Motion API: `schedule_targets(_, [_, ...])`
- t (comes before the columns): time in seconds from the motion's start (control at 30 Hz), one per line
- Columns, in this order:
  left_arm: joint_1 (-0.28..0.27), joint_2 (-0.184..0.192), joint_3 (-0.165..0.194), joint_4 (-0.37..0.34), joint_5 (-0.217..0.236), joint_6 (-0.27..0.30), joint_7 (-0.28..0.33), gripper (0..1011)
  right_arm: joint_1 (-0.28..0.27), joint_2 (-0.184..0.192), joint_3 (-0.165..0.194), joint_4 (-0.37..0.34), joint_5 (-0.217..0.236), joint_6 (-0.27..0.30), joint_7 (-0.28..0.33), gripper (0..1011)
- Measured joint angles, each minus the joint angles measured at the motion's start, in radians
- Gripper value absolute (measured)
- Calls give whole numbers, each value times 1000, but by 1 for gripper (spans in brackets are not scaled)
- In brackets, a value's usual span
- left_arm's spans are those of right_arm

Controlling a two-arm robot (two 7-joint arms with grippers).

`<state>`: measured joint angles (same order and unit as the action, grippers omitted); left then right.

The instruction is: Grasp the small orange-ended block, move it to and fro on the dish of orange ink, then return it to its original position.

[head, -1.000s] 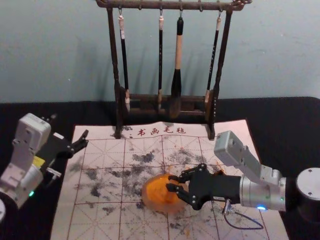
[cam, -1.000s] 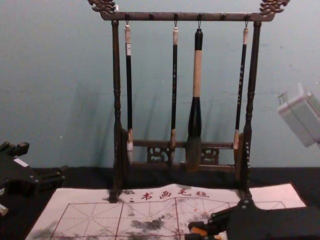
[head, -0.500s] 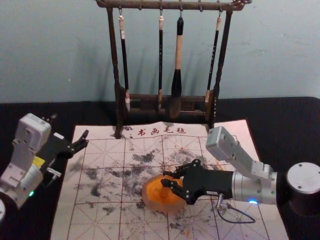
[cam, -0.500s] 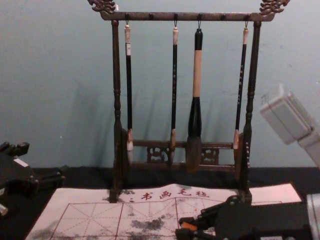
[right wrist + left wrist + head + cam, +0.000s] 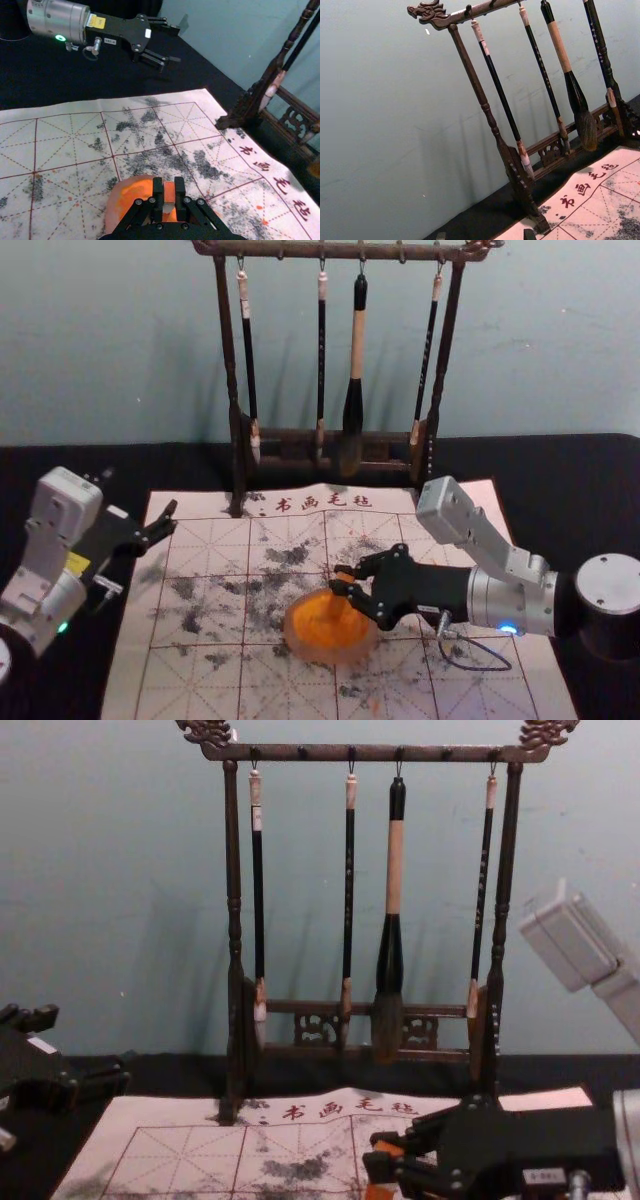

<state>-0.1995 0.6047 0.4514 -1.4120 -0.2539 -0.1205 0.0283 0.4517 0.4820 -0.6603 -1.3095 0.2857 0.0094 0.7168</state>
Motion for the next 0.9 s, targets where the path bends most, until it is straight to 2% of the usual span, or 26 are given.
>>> schedule_targets(0.3, [0,0,0,0,0,0,0,1001,-8,14,10,-10,2,5,-3,110])
schedule_targets(0.73, [0,0,0,0,0,0,0,1001,-54,58,15,-81,23,10,16,110])
schedule_targets(0.9, [0,0,0,0,0,0,0,1001,-63,63,9,-94,28,10,23,110])
